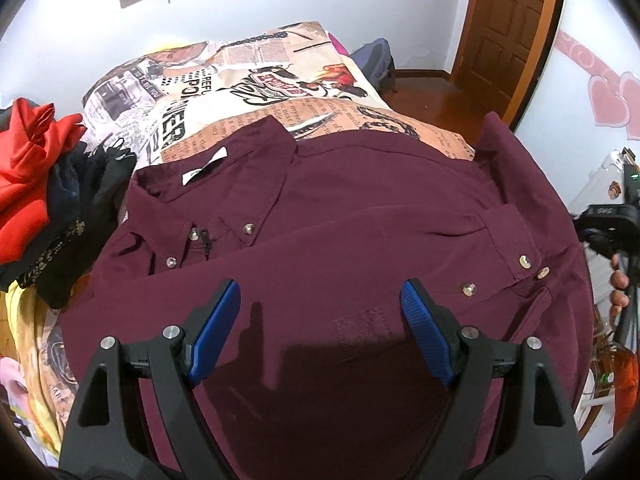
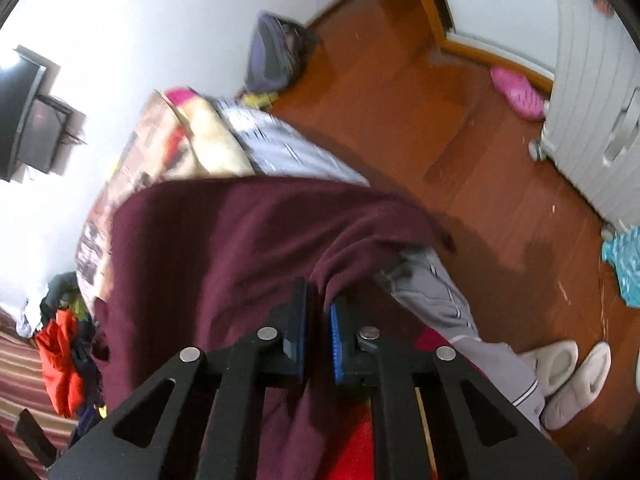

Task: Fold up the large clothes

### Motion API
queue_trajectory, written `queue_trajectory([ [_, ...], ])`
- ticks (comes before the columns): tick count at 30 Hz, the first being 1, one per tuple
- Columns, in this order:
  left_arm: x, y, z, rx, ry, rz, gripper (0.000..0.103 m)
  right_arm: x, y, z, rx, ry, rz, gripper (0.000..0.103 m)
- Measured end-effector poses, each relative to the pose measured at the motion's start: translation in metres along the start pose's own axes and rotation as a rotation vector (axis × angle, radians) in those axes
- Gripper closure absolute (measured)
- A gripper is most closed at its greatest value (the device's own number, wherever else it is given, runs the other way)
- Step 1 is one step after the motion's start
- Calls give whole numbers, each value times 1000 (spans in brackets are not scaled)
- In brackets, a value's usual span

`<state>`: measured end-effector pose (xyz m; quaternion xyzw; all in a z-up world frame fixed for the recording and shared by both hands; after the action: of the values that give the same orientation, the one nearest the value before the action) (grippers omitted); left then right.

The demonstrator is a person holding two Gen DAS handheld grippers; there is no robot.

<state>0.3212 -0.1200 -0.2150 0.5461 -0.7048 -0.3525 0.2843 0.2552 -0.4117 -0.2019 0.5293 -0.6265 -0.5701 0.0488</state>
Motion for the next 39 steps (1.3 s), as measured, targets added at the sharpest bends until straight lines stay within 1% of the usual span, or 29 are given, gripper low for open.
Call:
queue_trajectory([
  [2, -2, 5, 0, 11, 0, -5, 21, -14, 24, -5, 66, 44, -12, 95],
  [5, -4, 12, -2, 26, 2, -3, 21, -52, 72, -9, 153, 142, -91, 96],
  [8, -5, 22, -5, 51, 7, 5, 21, -91, 107, -5, 204, 231, -145, 96],
  [9, -6, 26, -6, 61, 8, 7, 21, -106, 120, 0, 219, 272, -157, 96],
  [11, -7, 34, -8, 81, 11, 11, 21, -130, 136, 10, 243, 332, -217, 96],
  [14, -9, 46, -10, 109, 8, 12, 21, -163, 157, 29, 292, 440, -243, 96],
  [16, -11, 51, -11, 124, 6, 10, 21, -188, 163, 47, 299, 518, -267, 96],
  [19, -15, 62, -10, 147, 7, 8, 21, -210, 143, 66, 261, 595, -260, 96],
  [22, -21, 71, -7, 164, 11, 9, 21, -221, 110, 96, 154, 633, -272, 96],
  [24, -25, 74, -3, 168, 13, 11, 21, -223, 82, 121, 56, 649, -267, 96],
  [27, -31, 79, 3, 175, 11, -1, 21, -220, 47, 151, -43, 675, -225, 96],
  [29, -36, 82, 9, 176, 11, -9, 21, -220, 34, 165, -79, 684, -188, 96],
  [31, -40, 82, 14, 172, 17, -8, 21, -211, 18, 172, -118, 681, -146, 95],
  [32, -42, 82, 16, 171, 20, -7, 21, -206, 16, 173, -133, 677, -134, 93],
  [36, -47, 82, 25, 165, 24, -16, 21, -201, 25, 176, -185, 690, -104, 91],
  [39, -49, 81, 29, 162, 29, -16, 21, -200, 35, 179, -223, 723, -75, 81],
])
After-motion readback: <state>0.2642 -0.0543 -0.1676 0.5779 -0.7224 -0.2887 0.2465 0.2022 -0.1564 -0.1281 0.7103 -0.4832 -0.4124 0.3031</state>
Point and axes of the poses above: each gripper's, at about its wrist camera, not at the fingertips, and y roughly against the way its jaws point, x to its right, z to its underside, the point moved 7 cm from there along -y, roughly the way its jaws point, and after that the axes turned 1 degree about x, right-handed, at the moved point
